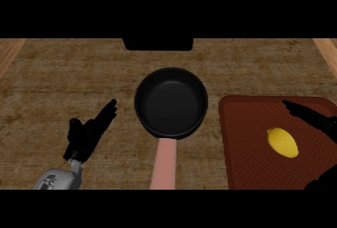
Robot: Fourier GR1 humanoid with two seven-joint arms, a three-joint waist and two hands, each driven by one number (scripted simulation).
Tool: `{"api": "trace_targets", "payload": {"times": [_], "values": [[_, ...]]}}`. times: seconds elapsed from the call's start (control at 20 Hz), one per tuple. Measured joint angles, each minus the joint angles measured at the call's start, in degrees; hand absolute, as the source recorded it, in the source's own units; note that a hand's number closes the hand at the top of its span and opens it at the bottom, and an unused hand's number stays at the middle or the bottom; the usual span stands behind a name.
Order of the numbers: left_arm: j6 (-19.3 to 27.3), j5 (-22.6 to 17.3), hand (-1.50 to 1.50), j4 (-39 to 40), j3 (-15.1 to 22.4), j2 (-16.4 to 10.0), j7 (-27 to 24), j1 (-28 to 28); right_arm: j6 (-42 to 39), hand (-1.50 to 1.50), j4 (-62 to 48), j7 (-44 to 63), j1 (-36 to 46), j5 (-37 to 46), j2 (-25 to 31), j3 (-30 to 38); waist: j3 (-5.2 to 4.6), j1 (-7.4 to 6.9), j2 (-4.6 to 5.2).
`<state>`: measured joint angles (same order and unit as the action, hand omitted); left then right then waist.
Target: Pick the lemon from the tray and place it in the pot
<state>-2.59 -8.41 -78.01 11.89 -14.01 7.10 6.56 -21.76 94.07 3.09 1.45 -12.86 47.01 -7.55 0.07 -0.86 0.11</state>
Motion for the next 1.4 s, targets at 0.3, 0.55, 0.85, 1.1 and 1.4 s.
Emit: {"api": "trace_targets", "payload": {"times": [0.3,0.55,0.85,1.1,1.4], "values": [[-0.3,1.0,0.0,-2.2,-0.8,0.5,0.8,-1.7,-3.2,-1.5,-12.0,-7.5,3.8,9.5,-3.7,-0.5,0.03,0.32,-0.09],[-0.9,1.8,0.0,-3.0,-1.6,1.5,2.4,-2.1,-4.0,-1.5,-20.0,-14.9,6.0,14.6,-6.3,2.6,-0.02,0.53,-0.09],[-2.2,2.9,0.0,-2.2,-2.9,2.0,1.1,-2.4,-9.7,-1.5,-28.3,-21.9,8.1,15.2,-7.7,5.7,0.01,0.58,-0.12],[-2.7,3.4,0.0,-2.2,-3.6,2.3,1.7,-1.9,-13.4,-1.5,-33.4,-25.5,9.5,13.8,-10.8,6.9,0.0,0.59,-0.11],[-3.4,4.2,0.0,-1.2,-4.5,3.0,0.8,-1.6,-16.7,-1.5,-39.4,-25.4,11.8,12.2,-13.7,8.9,0.04,0.58,-0.18]]}}
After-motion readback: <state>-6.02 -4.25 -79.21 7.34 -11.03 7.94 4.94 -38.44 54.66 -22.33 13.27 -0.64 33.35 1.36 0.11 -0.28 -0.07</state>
